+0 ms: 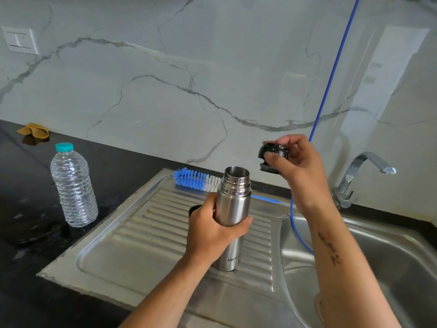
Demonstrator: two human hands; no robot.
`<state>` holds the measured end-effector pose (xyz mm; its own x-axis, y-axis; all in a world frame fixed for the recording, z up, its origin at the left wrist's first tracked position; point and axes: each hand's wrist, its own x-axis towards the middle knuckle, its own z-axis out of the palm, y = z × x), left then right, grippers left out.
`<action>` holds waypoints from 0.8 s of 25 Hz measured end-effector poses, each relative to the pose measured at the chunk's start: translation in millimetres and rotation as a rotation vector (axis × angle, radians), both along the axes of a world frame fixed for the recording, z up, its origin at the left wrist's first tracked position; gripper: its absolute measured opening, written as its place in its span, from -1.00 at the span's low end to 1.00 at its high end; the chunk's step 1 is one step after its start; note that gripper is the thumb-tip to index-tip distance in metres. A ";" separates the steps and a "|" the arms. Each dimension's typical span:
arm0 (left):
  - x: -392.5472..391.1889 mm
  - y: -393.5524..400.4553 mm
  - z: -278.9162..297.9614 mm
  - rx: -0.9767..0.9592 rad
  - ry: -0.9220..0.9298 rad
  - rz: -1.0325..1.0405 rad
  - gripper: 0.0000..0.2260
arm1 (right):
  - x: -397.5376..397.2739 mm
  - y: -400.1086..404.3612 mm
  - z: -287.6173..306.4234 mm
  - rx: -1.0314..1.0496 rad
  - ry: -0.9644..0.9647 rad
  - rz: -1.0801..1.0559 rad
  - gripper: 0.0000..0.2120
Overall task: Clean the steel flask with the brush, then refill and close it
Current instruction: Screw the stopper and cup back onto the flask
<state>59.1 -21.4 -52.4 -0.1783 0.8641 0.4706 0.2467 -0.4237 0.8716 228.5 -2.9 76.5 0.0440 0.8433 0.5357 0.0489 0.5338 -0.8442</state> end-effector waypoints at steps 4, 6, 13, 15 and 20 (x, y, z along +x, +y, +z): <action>3.1 -0.4 0.3 0.011 0.042 -0.027 -0.55 | -19.3 -2.7 11.3 0.024 -0.141 0.163 -0.67; 3.2 0.1 0.6 0.018 0.043 -0.036 -0.55 | -23.3 -2.9 9.8 0.036 -0.211 0.171 -0.66; 2.5 0.3 0.5 0.018 0.041 -0.056 -0.54 | -15.9 -4.0 12.7 0.004 -0.437 0.184 -0.68; 2.5 1.0 -0.7 0.012 0.041 -0.050 -0.52 | -15.4 -4.7 11.5 -0.020 -0.552 0.181 -0.67; 3.0 0.9 -1.3 0.006 0.034 -0.058 -0.52 | -20.7 -6.4 10.0 0.004 -0.746 0.082 -0.62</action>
<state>62.1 -20.5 -53.8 -0.1123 0.8698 0.4804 0.2507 -0.4430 0.8607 207.7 -9.3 86.5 -0.3952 0.8260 0.4020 0.5670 0.5636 -0.6007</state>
